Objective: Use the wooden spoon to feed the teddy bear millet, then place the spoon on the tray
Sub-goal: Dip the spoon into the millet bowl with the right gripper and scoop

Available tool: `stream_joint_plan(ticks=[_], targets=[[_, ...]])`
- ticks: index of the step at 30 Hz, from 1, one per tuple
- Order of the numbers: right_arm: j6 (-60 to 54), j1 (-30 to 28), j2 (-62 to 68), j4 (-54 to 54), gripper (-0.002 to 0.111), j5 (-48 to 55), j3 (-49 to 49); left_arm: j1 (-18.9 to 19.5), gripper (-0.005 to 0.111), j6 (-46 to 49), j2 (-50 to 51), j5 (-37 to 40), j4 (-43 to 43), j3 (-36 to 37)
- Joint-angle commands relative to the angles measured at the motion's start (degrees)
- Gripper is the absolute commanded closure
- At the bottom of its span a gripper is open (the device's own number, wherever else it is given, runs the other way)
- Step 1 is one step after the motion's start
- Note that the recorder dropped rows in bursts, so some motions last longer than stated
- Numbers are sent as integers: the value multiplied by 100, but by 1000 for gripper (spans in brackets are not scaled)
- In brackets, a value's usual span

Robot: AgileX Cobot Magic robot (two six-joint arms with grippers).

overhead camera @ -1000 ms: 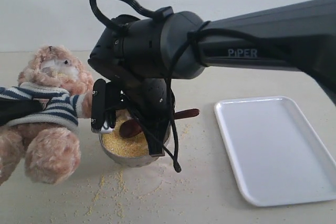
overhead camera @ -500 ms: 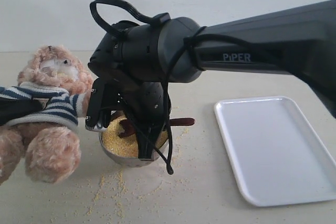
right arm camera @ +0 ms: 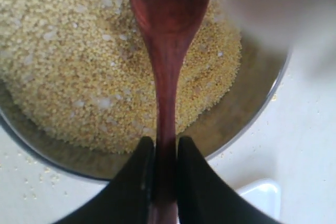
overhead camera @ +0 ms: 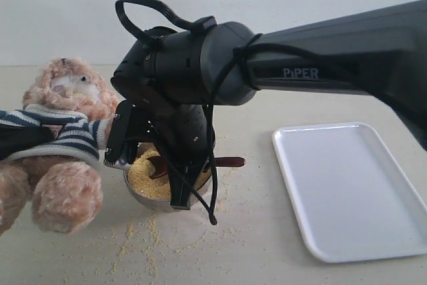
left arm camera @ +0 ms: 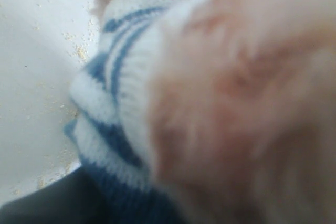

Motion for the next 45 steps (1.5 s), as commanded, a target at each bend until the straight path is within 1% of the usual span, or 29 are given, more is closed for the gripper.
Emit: stream_joint_plan(ticks=[1,11,21,29,42,45], targets=[[57,8,7,-22,109,186,-9,16,102,56,-19,186,-100,24],[174,-4,-280,-34,109,209,-9,16,102,115,-19,186,-100,24],[174,-4,-390,-249,109,836,-9,16,102,179,-19,186,-100,24],[516,-4,-390,-189,109,888,-9,16,102,179,-19,186,-100,24],[579,-13,-408,-318,109,958,-9,16,102,179,-19,186,67,37],[799,-13,-466,-371,109,958,-9,16,102,-38,-19,36,89,101]])
